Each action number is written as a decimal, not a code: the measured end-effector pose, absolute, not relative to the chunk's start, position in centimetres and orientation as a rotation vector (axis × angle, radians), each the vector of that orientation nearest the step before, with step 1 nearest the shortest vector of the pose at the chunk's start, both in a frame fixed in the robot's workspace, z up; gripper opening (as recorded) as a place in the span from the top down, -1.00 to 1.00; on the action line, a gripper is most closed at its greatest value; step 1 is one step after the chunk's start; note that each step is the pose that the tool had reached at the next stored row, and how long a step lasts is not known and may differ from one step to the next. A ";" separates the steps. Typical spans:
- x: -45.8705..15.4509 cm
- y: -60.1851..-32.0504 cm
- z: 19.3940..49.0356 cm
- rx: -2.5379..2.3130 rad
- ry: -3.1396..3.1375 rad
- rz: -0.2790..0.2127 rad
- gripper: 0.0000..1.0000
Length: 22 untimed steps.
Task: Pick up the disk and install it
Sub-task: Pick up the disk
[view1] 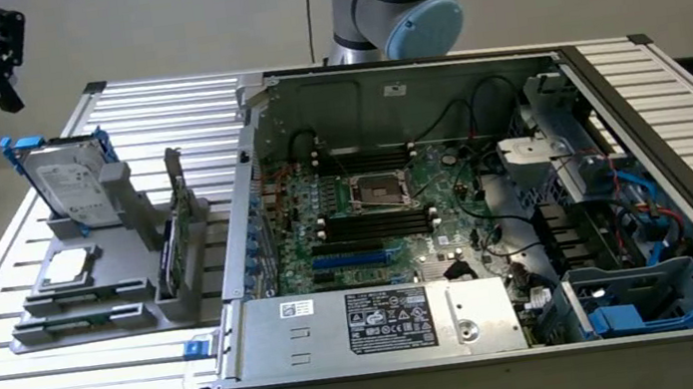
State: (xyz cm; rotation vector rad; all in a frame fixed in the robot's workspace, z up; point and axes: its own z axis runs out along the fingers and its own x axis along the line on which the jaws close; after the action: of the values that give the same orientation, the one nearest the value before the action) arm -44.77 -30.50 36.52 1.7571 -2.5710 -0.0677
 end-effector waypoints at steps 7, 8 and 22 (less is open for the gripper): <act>-44.8 -30.5 36.4 1.915 -2.452 -0.065 0.79; -44.8 -30.5 36.3 1.937 -2.435 -0.064 0.79; -44.8 -30.5 35.7 2.227 -2.166 -0.057 0.79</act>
State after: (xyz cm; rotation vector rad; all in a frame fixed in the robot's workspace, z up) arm -44.77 -30.50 35.67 2.2275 -2.1656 -0.0573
